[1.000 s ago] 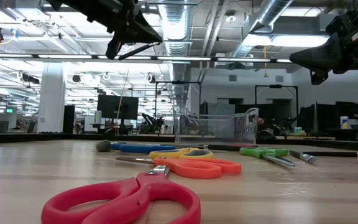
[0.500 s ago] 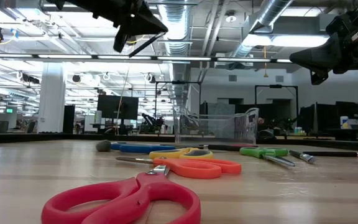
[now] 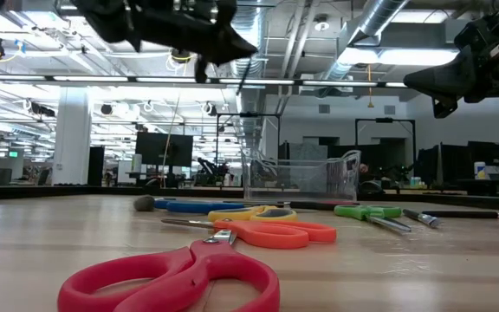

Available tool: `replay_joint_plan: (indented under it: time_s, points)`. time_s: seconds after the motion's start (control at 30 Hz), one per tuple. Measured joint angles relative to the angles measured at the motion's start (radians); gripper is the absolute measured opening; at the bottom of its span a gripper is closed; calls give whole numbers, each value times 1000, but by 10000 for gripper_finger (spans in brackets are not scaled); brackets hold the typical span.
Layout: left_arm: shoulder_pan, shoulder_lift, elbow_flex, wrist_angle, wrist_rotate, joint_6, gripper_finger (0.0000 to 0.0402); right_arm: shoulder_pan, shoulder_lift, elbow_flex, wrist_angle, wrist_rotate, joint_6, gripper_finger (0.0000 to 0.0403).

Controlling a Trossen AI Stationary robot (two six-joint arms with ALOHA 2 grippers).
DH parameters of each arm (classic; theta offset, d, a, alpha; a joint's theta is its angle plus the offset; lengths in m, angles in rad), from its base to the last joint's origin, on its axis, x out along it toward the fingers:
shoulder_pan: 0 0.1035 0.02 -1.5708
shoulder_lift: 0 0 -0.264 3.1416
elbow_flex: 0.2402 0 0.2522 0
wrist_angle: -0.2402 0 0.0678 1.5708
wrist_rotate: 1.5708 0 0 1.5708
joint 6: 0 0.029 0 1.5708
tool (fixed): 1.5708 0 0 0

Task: Pick & Place Paint Supplies
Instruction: Put the eyeshadow brush into the transparent bin

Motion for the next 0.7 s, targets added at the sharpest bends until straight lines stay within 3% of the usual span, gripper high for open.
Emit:
replay_joint_plan:
  time_s: [0.17,0.47,0.7]
  points:
    - [86,130,137,-1,90,22,5,0,0,0,0,0,0,8]
    - [140,310,418,-178,68,139,5,0,0,0,0,0,0,8]
    - [172,405,496,-217,61,170,5,0,0,0,0,0,0,8]
